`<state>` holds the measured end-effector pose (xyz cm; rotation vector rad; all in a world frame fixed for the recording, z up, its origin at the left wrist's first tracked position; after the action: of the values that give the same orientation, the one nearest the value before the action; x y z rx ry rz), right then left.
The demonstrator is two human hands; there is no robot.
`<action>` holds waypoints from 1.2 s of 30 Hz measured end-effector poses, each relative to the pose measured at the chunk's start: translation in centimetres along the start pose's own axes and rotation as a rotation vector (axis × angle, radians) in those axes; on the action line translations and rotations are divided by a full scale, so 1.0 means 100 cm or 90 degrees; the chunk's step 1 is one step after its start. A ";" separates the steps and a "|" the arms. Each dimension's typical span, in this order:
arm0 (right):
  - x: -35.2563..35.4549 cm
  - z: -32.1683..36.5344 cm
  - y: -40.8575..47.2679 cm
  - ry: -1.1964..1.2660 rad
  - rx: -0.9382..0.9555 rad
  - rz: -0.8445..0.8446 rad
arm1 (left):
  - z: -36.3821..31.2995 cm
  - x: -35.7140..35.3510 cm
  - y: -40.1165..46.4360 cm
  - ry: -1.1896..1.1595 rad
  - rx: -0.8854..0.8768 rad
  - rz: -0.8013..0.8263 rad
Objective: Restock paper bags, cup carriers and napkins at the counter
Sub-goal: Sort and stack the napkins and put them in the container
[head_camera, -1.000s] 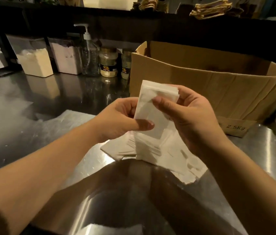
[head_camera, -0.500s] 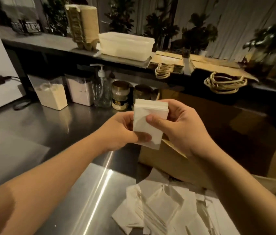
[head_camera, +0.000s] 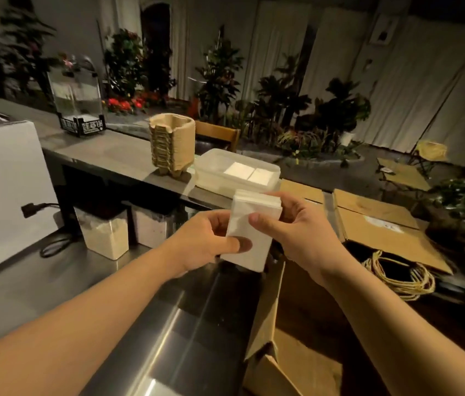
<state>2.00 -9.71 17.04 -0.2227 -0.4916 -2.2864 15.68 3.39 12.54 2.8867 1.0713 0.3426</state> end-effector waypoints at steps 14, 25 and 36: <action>-0.030 0.027 0.141 0.005 -0.039 0.015 | -0.046 0.072 0.109 0.019 0.086 -0.023; -0.053 -0.007 0.256 -0.112 -0.020 -0.045 | -0.040 0.095 0.212 0.181 0.050 -0.118; -0.079 -0.053 0.312 -0.203 -0.062 -0.020 | -0.021 0.089 0.264 0.455 0.044 -0.152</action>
<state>30.06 -26.26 18.51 -0.6382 -0.5478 -2.3181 38.62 -11.00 19.36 2.6807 1.5007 1.4085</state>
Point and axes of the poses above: each hand's wrist, its own y-axis towards the middle knuckle, its own x-axis out of the back of the hand, z = x × y, the point moved 2 cm from there along y, towards the middle knuckle, and after that the axes turned 12 degrees about -z, right-handed, at the moved point
